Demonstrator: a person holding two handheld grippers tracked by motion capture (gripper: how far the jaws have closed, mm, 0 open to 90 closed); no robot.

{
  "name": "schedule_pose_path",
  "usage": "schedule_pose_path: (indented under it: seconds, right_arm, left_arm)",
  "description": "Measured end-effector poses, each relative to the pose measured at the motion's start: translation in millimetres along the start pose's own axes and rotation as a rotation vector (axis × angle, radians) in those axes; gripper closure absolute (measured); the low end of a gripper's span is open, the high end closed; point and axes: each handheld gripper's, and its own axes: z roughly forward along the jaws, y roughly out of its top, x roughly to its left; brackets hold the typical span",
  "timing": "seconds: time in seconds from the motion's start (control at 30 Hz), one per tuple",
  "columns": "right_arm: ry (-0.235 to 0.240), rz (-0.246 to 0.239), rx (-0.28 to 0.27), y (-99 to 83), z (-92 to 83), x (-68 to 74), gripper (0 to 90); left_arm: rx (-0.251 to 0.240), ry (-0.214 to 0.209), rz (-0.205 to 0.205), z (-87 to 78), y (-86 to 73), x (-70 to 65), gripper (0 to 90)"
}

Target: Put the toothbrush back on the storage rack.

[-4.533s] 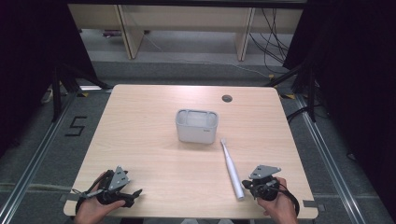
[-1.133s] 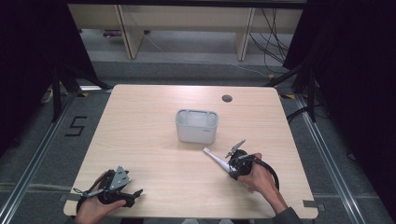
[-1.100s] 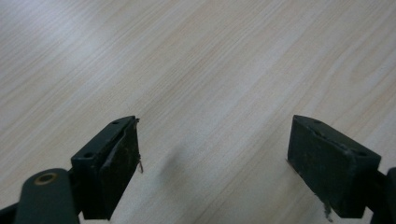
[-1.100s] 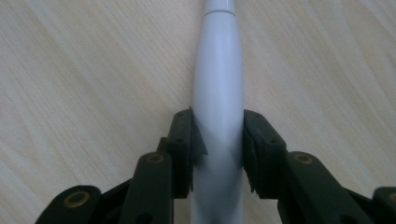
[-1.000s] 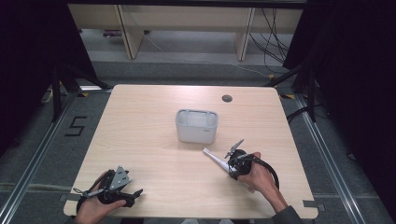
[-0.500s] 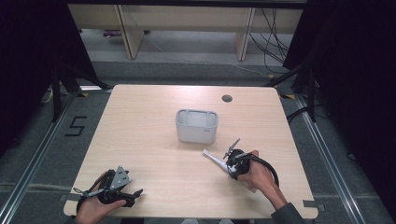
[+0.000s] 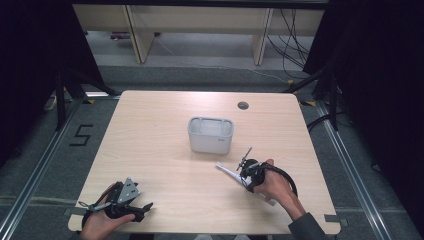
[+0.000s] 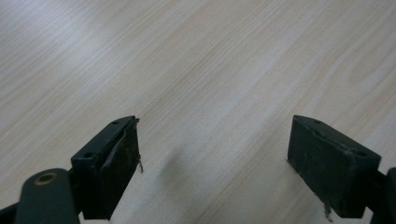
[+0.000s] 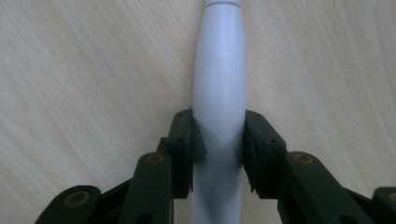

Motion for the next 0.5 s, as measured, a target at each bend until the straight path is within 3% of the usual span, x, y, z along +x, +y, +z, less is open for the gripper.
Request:
schedule_pose_path:
  seconds: [0.2, 0.27, 0.33, 0.37, 0.43, 0.47, 0.5]
  right_arm:
    - [-0.016, 0.015, 0.002, 0.5, -0.5, 2.6, 66.4]
    - [-0.02, -0.001, -0.01, -0.1, 0.6, 1.6, 66.4]
    - [-0.017, -0.01, -0.009, -0.4, 0.1, 1.4, 66.5]
    - [-0.006, 0.01, -0.006, -1.5, -0.9, 1.7, 66.5]
    - [-0.006, 0.001, -0.039, -3.9, -0.9, 0.8, 66.5]
    - [-0.005, 0.03, -0.022, -5.4, -3.6, 2.4, 66.5]
    - [0.002, 0.009, -0.041, -6.8, -5.0, 0.5, 66.5]
  left_arm:
    - [-0.002, 0.001, -0.003, -0.5, 0.1, -0.3, 16.3]
    - [-0.003, 0.001, -0.003, -0.4, 0.1, -0.4, 16.3]
    - [-0.001, 0.0, -0.002, -0.7, 0.2, 0.0, 16.3]
    - [-0.001, -0.001, -0.001, -0.6, 0.2, 0.3, 16.3]
    - [0.0, -0.002, -0.001, -0.3, 0.0, 0.4, 16.3]
    - [0.0, -0.002, -0.003, -0.1, 0.0, 0.3, 16.2]
    - [0.001, -0.001, -0.001, 0.0, 0.1, 0.4, 16.2]
